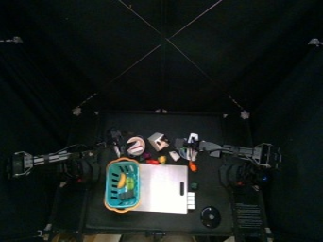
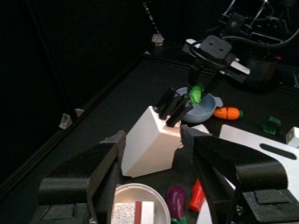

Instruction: Place pea on cutting board

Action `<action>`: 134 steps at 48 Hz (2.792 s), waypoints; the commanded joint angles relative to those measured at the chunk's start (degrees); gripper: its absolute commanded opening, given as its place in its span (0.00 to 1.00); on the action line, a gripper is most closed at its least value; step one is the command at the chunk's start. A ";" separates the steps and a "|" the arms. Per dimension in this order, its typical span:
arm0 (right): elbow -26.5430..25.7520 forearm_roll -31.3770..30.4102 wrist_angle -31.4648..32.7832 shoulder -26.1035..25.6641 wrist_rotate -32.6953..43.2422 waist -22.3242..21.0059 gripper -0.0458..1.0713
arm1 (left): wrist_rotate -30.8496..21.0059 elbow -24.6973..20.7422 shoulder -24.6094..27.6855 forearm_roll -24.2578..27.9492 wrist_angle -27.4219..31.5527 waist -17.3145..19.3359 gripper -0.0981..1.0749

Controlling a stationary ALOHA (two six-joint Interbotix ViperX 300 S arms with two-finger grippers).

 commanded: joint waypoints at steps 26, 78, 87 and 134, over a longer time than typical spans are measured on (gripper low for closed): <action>-9.49 5.63 9.67 -2.20 39.55 12.22 0.54 | 0.00 -0.44 -0.18 0.00 -0.35 -0.18 0.84; -10.46 -16.44 -8.09 14.33 115.05 32.26 0.55 | 0.00 0.09 -0.18 -0.35 -0.35 -0.26 0.84; -10.02 -23.47 -6.06 15.12 127.97 34.63 0.61 | 0.00 0.09 -0.18 -0.35 -0.35 -0.26 0.84; -9.84 -27.42 -1.58 17.05 136.41 37.18 0.85 | 0.00 0.00 -0.18 -0.35 0.09 -0.26 0.84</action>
